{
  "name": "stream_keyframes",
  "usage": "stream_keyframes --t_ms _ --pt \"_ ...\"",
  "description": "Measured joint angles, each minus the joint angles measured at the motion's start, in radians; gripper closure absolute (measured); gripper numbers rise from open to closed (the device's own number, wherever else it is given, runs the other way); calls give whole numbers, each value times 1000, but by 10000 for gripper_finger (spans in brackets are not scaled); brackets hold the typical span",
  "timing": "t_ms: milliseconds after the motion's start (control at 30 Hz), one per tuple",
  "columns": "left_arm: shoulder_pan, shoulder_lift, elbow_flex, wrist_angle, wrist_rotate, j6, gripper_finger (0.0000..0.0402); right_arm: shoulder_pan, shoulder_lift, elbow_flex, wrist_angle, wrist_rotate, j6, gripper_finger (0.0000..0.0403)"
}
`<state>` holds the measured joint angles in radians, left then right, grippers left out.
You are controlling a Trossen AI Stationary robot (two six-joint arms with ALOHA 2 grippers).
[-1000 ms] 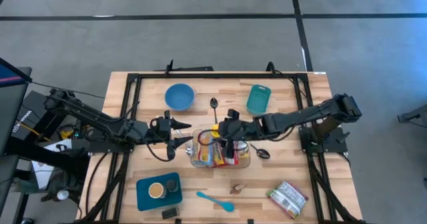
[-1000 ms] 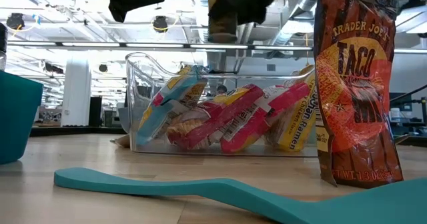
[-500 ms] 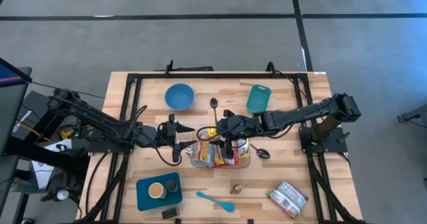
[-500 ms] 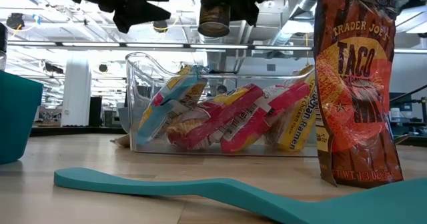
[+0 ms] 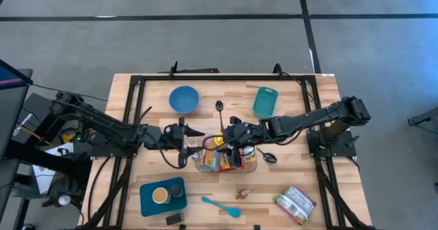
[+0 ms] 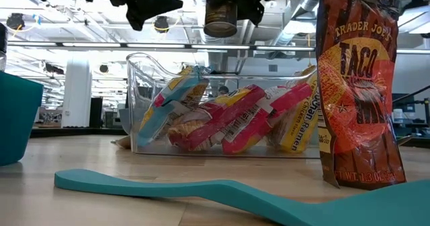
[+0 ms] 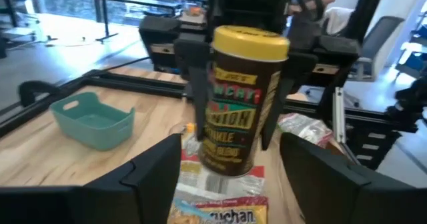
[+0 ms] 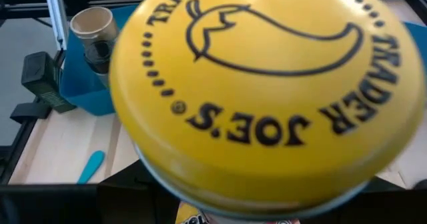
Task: Pick & Place Food Item
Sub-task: Put the yellow spice can into the dark blue bin
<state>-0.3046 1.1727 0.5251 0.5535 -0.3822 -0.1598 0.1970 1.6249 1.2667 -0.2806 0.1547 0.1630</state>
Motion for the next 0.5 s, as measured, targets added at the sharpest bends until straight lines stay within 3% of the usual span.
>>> stream_keyframes --t_ms 233,500 --pt "26 57 1 67 9 52 91 6 0 0 -3 -4 16 192" --pt "26 78 55 65 50 75 76 12 0 0 -12 -38 21 191"
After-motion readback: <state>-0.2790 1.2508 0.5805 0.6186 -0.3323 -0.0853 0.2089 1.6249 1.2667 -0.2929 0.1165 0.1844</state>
